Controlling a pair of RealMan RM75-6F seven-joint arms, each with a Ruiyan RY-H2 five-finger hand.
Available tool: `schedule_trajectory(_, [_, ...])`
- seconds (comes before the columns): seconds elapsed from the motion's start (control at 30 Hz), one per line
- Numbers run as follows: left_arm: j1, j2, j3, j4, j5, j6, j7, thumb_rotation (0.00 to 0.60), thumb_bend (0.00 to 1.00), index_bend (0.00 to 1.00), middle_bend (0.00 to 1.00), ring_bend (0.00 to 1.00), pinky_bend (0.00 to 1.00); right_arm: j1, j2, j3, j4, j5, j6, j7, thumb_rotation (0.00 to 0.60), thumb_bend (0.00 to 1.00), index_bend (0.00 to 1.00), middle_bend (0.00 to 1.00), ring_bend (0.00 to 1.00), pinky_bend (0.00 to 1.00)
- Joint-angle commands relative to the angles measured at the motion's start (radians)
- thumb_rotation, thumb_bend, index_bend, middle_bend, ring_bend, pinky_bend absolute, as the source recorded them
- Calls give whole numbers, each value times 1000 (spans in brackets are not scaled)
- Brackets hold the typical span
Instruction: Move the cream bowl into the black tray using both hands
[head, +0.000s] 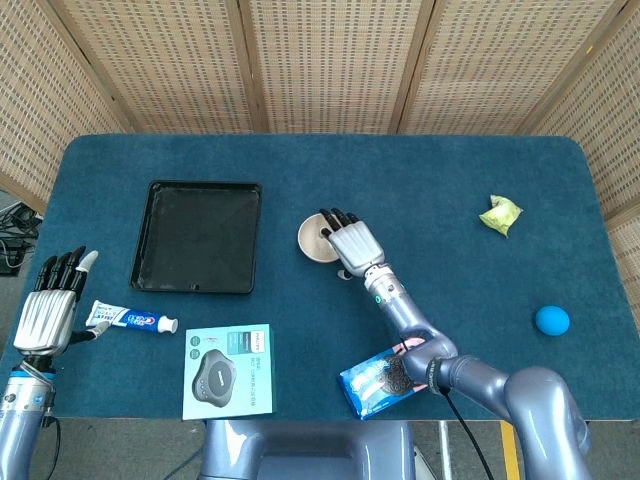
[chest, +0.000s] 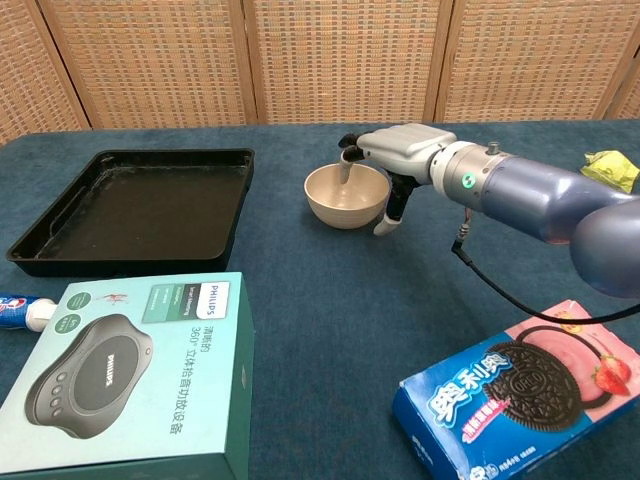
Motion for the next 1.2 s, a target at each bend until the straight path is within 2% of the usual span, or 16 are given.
schedule_trajectory(0.03, [0, 1, 2, -3, 5, 3, 1, 600, 44, 0, 0, 0, 0, -41, 54, -2, -63, 14, 48, -40, 600, 249, 258, 41, 7, 181])
schedule_trajectory(0.17, [4, 3, 3, -11, 19, 19, 3, 600, 43, 0, 0, 0, 0, -122, 156, -12, -194, 26, 136, -84, 600, 249, 213, 3, 0, 135])
schedule_trajectory(0.33, [7, 3, 8, -20, 33, 30, 16, 600, 43, 0, 0, 0, 0, -247, 296, -57, -384, -6, 284, -110, 600, 248, 129, 0, 0, 99])
schedule_trajectory(0.47, [8, 0, 13, -28, 45, 36, 32, 600, 43, 0, 0, 0, 0, -325, 379, -88, -478, -16, 350, -96, 600, 244, 57, 0, 0, 71])
schedule_trajectory(0.57, [6, -4, 19, -33, 55, 37, 49, 600, 43, 0, 0, 0, 0, -390, 438, -113, -527, -26, 405, -65, 600, 241, 39, 0, 0, 53])
schedule_trajectory(0.83, [-6, -19, 26, -39, 63, 19, 85, 600, 43, 0, 0, 0, 0, -531, 513, -170, -530, -63, 524, 64, 600, 240, 35, 0, 0, 40])
schedule_trajectory(1.1, [-23, -26, 26, -46, 50, -19, 90, 600, 44, 0, 0, 0, 0, -668, 524, -228, -465, -128, 646, 245, 600, 240, 35, 0, 0, 40])
schedule_trajectory(1.2, [-36, -11, 3, -58, 41, -25, 56, 600, 43, 0, 0, 0, 0, -697, 521, -235, -445, -150, 671, 282, 600, 240, 35, 0, 0, 40])
